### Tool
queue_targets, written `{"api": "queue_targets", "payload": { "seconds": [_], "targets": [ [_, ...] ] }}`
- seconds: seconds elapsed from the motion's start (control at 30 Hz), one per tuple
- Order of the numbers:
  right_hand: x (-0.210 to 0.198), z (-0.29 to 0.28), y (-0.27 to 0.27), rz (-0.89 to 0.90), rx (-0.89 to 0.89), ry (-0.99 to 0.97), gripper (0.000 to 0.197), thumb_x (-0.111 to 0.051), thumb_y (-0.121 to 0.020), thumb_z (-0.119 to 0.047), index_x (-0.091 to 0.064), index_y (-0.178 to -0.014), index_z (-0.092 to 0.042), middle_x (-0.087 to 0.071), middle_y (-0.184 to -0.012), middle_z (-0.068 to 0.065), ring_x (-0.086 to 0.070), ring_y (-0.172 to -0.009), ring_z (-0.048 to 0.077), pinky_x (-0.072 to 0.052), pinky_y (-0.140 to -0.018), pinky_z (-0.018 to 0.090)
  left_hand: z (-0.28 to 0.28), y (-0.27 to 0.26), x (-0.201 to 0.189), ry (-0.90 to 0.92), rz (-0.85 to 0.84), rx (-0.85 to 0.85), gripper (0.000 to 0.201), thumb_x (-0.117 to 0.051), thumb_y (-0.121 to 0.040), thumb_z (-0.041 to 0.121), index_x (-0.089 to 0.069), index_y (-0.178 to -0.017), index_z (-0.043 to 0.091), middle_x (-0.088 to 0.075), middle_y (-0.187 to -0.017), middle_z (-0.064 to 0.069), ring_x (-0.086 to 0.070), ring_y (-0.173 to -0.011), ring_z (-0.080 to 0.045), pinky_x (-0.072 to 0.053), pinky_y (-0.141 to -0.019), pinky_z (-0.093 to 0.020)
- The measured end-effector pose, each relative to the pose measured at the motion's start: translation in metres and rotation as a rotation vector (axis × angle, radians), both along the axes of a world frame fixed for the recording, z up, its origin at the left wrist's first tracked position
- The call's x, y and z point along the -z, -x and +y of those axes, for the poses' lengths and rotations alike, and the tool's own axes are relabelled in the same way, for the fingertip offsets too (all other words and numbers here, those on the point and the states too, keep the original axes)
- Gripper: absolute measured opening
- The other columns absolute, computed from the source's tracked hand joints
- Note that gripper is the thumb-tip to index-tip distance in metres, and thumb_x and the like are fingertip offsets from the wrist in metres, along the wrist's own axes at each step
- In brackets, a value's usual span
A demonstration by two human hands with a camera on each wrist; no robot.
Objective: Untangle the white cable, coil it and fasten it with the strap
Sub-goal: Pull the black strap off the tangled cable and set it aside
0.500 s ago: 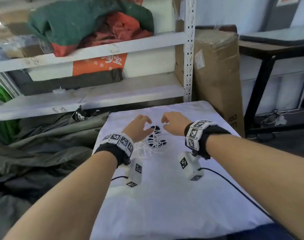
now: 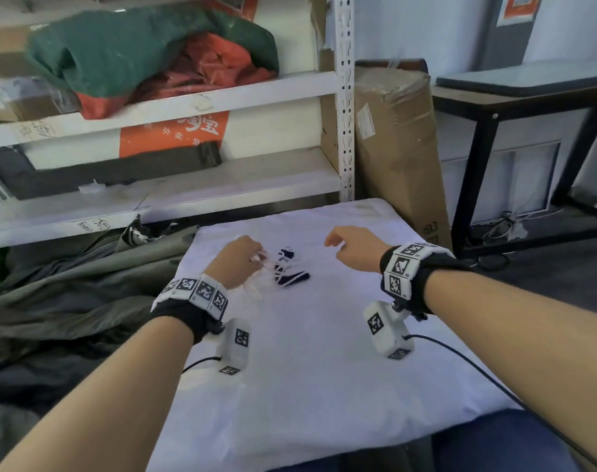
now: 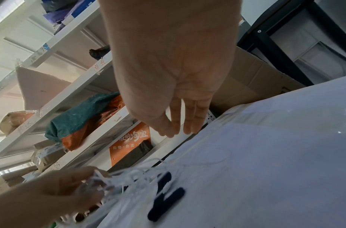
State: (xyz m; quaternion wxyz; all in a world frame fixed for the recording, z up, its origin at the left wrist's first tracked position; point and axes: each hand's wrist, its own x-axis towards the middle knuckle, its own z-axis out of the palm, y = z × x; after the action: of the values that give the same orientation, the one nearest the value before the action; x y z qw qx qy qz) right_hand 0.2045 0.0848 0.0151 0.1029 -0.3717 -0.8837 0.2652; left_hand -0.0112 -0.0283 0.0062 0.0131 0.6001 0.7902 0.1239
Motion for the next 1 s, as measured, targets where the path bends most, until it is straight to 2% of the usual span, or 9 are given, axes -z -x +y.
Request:
{"api": "queue_targets", "payload": {
  "seconds": [0.17,0.33,0.47,0.53,0.57,0.63,0.83,0.9,1.0],
  "targets": [
    [-0.011,-0.01,0.012,0.083,0.006,0.037,0.052,-0.057,-0.088,-0.005,-0.041,-0.137,-0.012,-0.044,-0.141,0.009,-0.046,-0.126,0.023,-0.036,-0.093,0.023,-0.013,-0.003,-0.042,-0.342,-0.431,-0.018,0.006,-0.057,-0.092,0.008,-0.059,-0.088,0.013,-0.059,-0.088,0.0,-0.053,-0.077,-0.014,-0.039,-0.062,-0.018],
    [-0.013,-0.025,0.028,0.234,0.033,0.099,0.075,-0.068,-0.085,-0.025,-0.024,-0.145,-0.014,-0.046,-0.139,0.01,-0.05,-0.121,0.025,-0.038,-0.09,0.026,-0.025,-0.007,-0.061,-0.532,-0.975,-0.017,0.003,-0.059,-0.093,0.015,-0.059,-0.092,0.018,-0.06,-0.075,0.003,-0.057,-0.063,-0.007,-0.044,-0.06,-0.021],
    [-0.016,-0.022,0.032,0.364,0.168,0.108,0.064,-0.064,-0.088,-0.024,-0.031,-0.141,-0.013,-0.058,-0.124,0.012,-0.059,-0.106,0.025,-0.043,-0.083,0.024,-0.035,-0.008,-0.062,-0.556,-1.312,-0.014,0.004,-0.052,-0.097,0.017,-0.055,-0.098,0.015,-0.064,-0.075,0.002,-0.06,-0.056,-0.007,-0.048,-0.047,-0.021],
    [-0.017,-0.02,0.032,0.319,0.154,0.102,0.028,-0.058,-0.091,-0.019,-0.052,-0.117,-0.01,-0.065,-0.109,0.012,-0.063,-0.078,0.016,-0.046,-0.063,0.012,-0.039,-0.007,-0.056,-0.543,-1.417,-0.024,0.007,-0.049,-0.098,0.017,-0.055,-0.094,0.015,-0.066,-0.074,0.001,-0.061,-0.054,-0.007,-0.05,-0.047,-0.02],
    [-0.018,-0.02,0.032,0.3,0.136,0.095,0.008,-0.054,-0.093,-0.017,-0.058,-0.097,-0.011,-0.067,-0.099,0.011,-0.059,-0.068,0.013,-0.043,-0.054,0.009,-0.04,-0.005,-0.051,-0.54,-1.429,-0.038,0.008,-0.049,-0.098,0.018,-0.056,-0.094,0.016,-0.067,-0.074,0.001,-0.061,-0.054,-0.007,-0.05,-0.046,-0.02],
    [-0.015,-0.017,0.03,0.27,0.142,0.033,0.021,-0.048,-0.095,-0.015,-0.055,-0.076,-0.013,-0.063,-0.085,0.007,-0.056,-0.069,0.016,-0.042,-0.059,0.017,-0.043,0.002,-0.039,-0.525,-1.386,-0.101,0.009,-0.05,-0.098,0.021,-0.057,-0.094,0.016,-0.067,-0.074,0.002,-0.059,-0.051,-0.006,-0.048,-0.044,-0.018],
    [0.002,0.007,0.01,0.351,0.368,0.049,0.019,-0.039,-0.094,-0.003,-0.057,-0.092,-0.008,-0.062,-0.079,0.005,-0.054,-0.064,0.013,-0.038,-0.054,0.023,-0.058,0.047,-0.005,-0.636,-1.237,-0.479,0.021,-0.046,-0.098,0.011,-0.051,-0.117,0.003,-0.058,-0.086,-0.008,-0.064,-0.068,-0.014,-0.048,-0.054,-0.024],
    [0.013,0.009,0.008,0.385,0.363,0.11,0.017,-0.043,-0.092,-0.001,-0.059,-0.093,-0.008,-0.065,-0.088,0.008,-0.061,-0.075,0.019,-0.044,-0.065,0.025,-0.062,0.059,0.007,-0.546,-1.1,-0.575,0.037,-0.047,-0.096,0.005,-0.044,-0.132,0.006,-0.057,-0.088,-0.003,-0.059,-0.081,-0.014,-0.045,-0.058,-0.025],
    [0.027,0.004,0.009,0.253,0.245,0.125,0.023,-0.053,-0.089,-0.001,-0.063,-0.11,-0.004,-0.064,-0.113,0.012,-0.058,-0.097,0.022,-0.043,-0.083,0.026,-0.065,0.056,0.019,-0.212,-0.778,-0.578,0.043,-0.041,-0.094,-0.001,-0.043,-0.135,0.011,-0.056,-0.128,-0.01,-0.056,-0.087,-0.014,-0.048,-0.074,-0.026]
  ]
}}
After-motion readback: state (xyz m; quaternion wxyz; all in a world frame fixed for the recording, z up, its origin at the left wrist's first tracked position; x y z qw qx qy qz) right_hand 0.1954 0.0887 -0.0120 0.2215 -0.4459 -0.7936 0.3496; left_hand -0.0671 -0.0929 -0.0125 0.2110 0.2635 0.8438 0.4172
